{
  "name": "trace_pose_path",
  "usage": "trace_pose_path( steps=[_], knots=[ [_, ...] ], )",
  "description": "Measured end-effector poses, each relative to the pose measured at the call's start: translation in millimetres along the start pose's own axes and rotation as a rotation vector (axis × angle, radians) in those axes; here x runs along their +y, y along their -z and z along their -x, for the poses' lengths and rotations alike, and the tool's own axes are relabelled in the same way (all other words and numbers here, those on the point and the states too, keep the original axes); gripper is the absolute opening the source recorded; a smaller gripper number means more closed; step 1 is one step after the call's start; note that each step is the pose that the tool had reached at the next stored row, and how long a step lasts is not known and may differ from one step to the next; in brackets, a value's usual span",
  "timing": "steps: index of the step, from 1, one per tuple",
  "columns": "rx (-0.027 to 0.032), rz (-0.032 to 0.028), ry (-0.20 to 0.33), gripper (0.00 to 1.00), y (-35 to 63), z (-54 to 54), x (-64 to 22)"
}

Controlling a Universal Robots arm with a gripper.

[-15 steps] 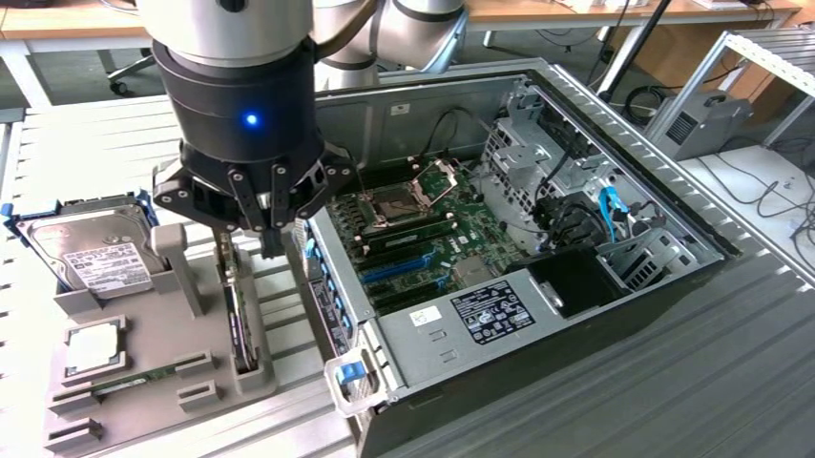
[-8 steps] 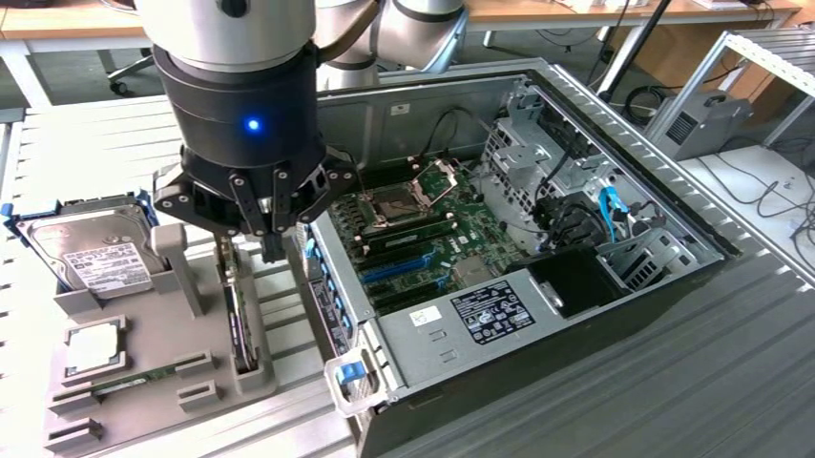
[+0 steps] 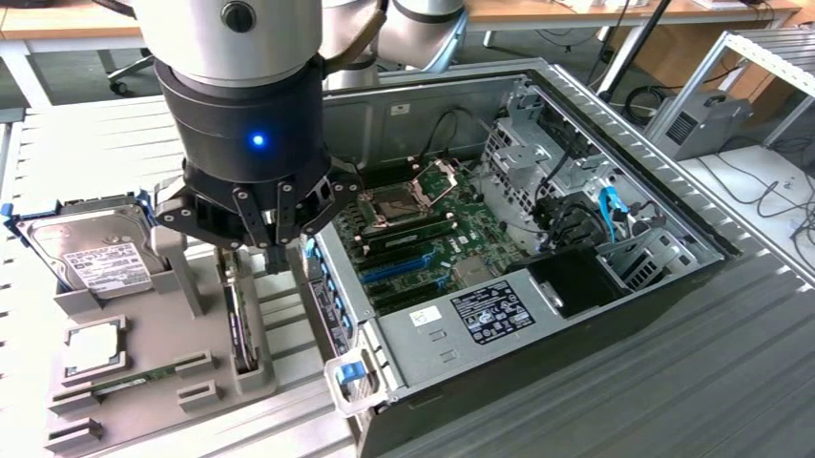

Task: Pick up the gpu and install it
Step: 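Reach for the gpu, then pick up the gpu and move the gpu toward the slot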

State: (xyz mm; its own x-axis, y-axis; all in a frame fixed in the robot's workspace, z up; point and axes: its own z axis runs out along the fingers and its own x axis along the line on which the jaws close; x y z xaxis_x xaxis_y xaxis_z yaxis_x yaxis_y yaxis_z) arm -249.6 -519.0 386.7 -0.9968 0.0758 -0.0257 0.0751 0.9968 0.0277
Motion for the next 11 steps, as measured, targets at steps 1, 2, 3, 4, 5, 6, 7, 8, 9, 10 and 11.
trace_pose_path(
  steps=[1, 2, 3, 4, 5, 6, 7, 8, 9, 10, 11],
  knots=[
    [0.0, -0.0001, 0.0, 0.11, 0.0, 0.0, -2.1],
    [0.0, -0.0001, 0.0, 0.11, 0.1, -2.0, -3.0],
    [0.0, -0.0001, 0.0, 0.11, 0.2, -6.1, -3.5],
    [0.0, -0.0001, 0.0, 0.11, 0.4, -11.0, -4.1],
    [0.0, -0.0001, 0.0, 0.11, 0.4, -11.8, -4.2],
    [0.0, -0.0001, 0.0, 0.11, 0.4, -11.8, -4.2],
    [0.0, -0.0001, 0.0, 0.11, 0.4, -11.8, -4.2],
    [0.0, 0.0, 0.0, 0.17, 0.4, -11.8, -4.2],
    [0.0, 0.0, 0.0, 0.42, 0.3, -11.8, -4.2],
    [0.0, 0.0, 0.0, 0.42, 0.4, -11.8, -4.2],
    [0.0, -0.0001, 0.0, 0.42, 0.4, -11.8, -4.2]
  ],
)
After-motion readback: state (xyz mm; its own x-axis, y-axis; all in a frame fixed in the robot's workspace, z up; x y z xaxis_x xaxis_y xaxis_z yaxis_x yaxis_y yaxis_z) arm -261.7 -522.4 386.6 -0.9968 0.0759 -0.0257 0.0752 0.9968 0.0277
